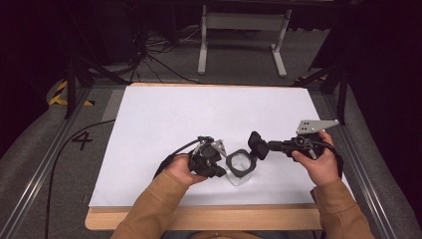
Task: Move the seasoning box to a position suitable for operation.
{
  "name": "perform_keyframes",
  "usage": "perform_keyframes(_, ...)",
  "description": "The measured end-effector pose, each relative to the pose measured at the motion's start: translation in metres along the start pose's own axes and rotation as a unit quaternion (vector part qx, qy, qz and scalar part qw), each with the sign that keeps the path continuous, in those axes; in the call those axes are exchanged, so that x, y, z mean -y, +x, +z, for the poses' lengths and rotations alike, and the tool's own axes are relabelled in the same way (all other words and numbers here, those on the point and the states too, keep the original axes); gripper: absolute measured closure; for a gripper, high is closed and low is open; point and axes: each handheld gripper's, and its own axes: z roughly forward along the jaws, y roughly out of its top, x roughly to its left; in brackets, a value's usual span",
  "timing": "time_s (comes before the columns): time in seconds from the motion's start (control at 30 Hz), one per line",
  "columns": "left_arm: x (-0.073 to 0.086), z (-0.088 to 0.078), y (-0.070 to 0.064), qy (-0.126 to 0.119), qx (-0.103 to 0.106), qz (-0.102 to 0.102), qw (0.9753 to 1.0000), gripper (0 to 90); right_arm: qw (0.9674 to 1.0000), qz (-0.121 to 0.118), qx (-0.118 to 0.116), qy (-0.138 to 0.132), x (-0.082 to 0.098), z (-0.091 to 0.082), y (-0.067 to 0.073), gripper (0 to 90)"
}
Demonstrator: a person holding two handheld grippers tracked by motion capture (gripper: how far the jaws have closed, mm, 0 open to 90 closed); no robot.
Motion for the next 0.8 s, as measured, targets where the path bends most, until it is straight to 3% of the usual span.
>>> perform_keyframes(0.13,-0.003,0.01,-0.002,0.003,0.002,0.003,1.0,89.0,0.9998,-0.012,-0.01,-0.01,-0.001,0.001,0.003,90.0)
perform_keyframes(0.3,-0.005,0.012,-0.002,-0.01,0.003,0.0,0.9999,89.0,0.9996,-0.012,-0.018,-0.016,-0.002,0.002,0.006,90.0)
perform_keyframes(0.6,-0.005,0.014,-0.002,-0.012,0.009,-0.002,0.9999,89.4,0.9997,-0.015,-0.012,-0.016,-0.003,0.004,0.01,90.0)
perform_keyframes(0.8,-0.005,0.014,-0.001,-0.012,0.011,-0.003,0.9999,89.4,0.9994,-0.022,-0.021,-0.015,-0.005,0.007,0.016,90.0)
